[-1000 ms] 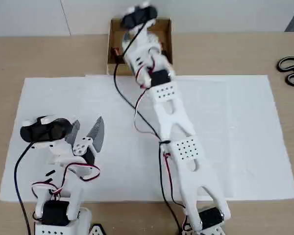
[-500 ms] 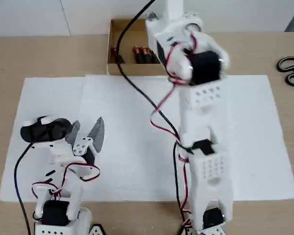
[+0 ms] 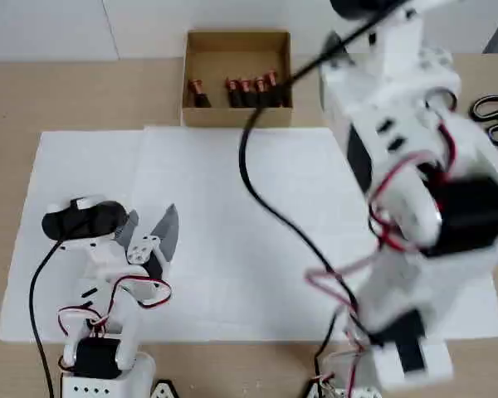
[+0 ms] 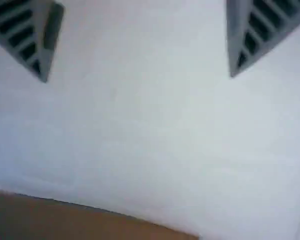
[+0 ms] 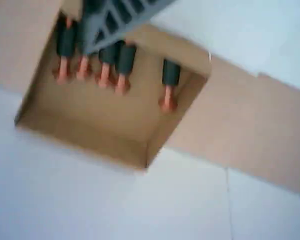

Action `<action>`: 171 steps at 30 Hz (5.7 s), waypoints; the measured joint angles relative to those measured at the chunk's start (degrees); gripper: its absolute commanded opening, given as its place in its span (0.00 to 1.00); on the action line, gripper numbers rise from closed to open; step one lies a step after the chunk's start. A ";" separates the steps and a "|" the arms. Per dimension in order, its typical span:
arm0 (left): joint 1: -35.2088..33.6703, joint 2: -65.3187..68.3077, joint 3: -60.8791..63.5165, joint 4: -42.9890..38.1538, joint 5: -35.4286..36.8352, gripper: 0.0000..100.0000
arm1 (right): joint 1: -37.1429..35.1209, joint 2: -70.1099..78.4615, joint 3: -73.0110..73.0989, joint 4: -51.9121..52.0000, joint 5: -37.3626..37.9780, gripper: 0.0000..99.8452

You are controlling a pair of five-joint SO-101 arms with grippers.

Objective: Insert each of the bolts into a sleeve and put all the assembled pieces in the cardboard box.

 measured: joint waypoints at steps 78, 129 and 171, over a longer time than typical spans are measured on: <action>-6.77 0.00 7.91 0.26 0.00 0.22 | 8.88 -96.53 154.55 -24.62 0.00 0.15; -6.77 0.00 5.80 16.26 0.00 0.22 | 8.88 -96.53 154.55 -24.62 0.00 0.15; -6.77 0.00 5.80 16.26 0.00 0.22 | 8.88 -96.53 154.55 -24.62 0.00 0.15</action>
